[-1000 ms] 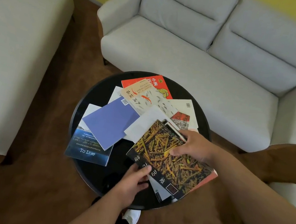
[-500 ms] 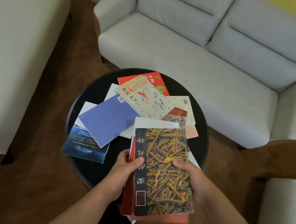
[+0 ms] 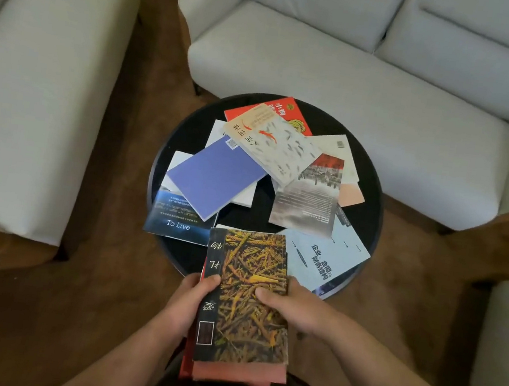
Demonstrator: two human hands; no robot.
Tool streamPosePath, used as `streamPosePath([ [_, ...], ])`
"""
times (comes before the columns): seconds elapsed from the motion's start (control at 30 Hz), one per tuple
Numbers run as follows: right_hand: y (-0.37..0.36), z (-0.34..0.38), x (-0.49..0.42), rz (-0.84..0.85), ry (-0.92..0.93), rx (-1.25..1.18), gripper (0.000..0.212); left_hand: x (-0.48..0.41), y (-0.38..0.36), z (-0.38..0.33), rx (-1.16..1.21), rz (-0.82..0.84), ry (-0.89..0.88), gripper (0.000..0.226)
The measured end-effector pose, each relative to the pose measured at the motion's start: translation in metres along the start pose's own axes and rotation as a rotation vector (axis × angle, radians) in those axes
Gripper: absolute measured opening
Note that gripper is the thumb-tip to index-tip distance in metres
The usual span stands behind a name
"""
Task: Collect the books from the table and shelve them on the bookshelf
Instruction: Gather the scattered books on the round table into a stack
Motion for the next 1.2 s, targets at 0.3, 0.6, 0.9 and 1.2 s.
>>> streamPosePath([
  [0.3, -0.035, -0.031, -0.021, 0.086, -0.018, -0.652, 0.065, 0.012, 0.0, 0.018, 0.069, 0.122, 0.079, 0.066],
  [0.6, -0.034, -0.021, -0.029, 0.031, 0.002, -0.668, 0.047, -0.031, 0.029, -0.031, -0.221, -0.213, -0.066, 0.067],
  [0.9, -0.033, -0.019, -0.031, 0.033, -0.035, -0.637, 0.04, -0.097, 0.055, -0.09, 0.374, -0.453, -0.09, 0.049],
  [1.2, -0.057, 0.025, -0.036, 0.001, -0.027, -0.735, 0.037, -0.032, 0.063, -0.061, -0.001, -0.172, 0.063, 0.045],
])
Point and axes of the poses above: each hand's wrist, its own x-axis away from the middle knuckle, its own y-axis out of the back of the hand, z = x × y, the point moved 3 cm from there along -x, towards the middle knuckle, and after that the axes turned 10 degrees about -y, right-handed, at the moved point
